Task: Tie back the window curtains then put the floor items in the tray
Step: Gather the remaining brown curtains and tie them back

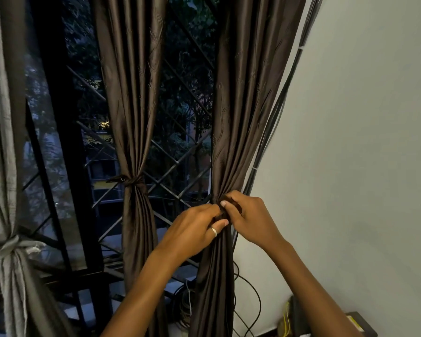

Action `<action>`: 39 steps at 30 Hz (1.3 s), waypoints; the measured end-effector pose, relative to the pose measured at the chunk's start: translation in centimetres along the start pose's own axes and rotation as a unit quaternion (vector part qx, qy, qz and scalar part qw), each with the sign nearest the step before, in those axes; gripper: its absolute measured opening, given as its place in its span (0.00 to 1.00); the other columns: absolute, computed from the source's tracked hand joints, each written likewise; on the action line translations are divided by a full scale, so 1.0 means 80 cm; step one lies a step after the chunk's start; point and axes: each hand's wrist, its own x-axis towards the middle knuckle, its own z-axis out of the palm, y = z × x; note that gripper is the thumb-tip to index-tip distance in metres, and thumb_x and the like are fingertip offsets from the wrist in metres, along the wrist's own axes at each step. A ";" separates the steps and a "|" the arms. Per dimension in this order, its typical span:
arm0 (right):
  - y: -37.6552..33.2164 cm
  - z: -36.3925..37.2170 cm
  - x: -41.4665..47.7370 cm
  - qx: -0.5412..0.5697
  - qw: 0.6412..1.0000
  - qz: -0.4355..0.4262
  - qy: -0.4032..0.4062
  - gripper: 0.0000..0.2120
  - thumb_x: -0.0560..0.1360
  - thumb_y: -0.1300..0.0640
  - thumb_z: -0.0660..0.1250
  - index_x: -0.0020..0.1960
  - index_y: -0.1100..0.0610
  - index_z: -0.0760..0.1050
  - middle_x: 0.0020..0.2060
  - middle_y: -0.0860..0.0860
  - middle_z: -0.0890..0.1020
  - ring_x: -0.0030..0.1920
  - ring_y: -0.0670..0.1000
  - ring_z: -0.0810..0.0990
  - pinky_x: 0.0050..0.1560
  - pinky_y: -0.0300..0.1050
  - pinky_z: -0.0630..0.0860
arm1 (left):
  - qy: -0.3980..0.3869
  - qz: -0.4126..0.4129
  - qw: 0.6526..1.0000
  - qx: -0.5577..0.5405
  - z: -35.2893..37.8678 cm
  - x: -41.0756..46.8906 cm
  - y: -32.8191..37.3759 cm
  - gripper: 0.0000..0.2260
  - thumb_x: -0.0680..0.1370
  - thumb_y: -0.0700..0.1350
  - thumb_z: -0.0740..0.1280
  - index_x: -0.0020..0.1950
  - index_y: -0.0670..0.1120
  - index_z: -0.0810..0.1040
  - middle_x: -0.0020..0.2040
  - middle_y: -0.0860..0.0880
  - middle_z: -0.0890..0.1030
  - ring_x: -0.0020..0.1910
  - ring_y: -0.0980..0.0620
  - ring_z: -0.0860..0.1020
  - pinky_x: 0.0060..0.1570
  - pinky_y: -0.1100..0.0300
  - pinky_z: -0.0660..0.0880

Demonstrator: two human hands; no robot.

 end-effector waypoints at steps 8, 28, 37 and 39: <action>0.004 0.012 0.007 0.081 0.990 0.106 0.038 0.10 0.76 0.55 0.72 0.46 0.48 0.71 0.27 0.49 0.79 0.28 0.44 0.78 0.32 0.40 0.77 | 0.151 0.064 0.953 0.253 0.024 -0.014 0.023 0.01 0.79 0.39 0.68 0.47 0.43 0.79 0.53 0.48 0.80 0.46 0.51 0.78 0.27 0.63 0.70; 0.009 0.006 0.005 0.184 0.969 0.165 0.019 0.11 0.84 0.44 0.58 0.46 0.49 0.66 0.30 0.46 0.81 0.27 0.44 0.79 0.29 0.34 0.73 | -0.028 0.007 0.993 0.116 0.009 0.017 0.024 0.11 0.73 0.45 0.67 0.37 0.53 0.66 0.32 0.54 0.72 0.28 0.51 0.71 0.26 0.61 0.56; 0.010 0.006 -0.012 0.315 0.926 0.209 0.015 0.07 0.83 0.51 0.63 0.51 0.55 0.74 0.39 0.56 0.85 0.36 0.53 0.83 0.36 0.45 0.78 | -0.073 -0.245 0.905 -0.340 0.015 0.040 -0.007 0.19 0.73 0.39 0.66 0.26 0.53 0.64 0.24 0.57 0.63 0.24 0.57 0.61 0.27 0.62 0.59; 0.008 0.010 -0.026 0.353 0.911 0.211 0.040 0.04 0.82 0.57 0.65 0.52 0.56 0.77 0.42 0.53 0.86 0.40 0.51 0.84 0.38 0.44 0.80 | -0.078 -0.287 0.872 -0.389 0.015 0.043 -0.009 0.21 0.74 0.35 0.64 0.24 0.53 0.67 0.23 0.55 0.64 0.20 0.57 0.61 0.23 0.66 0.59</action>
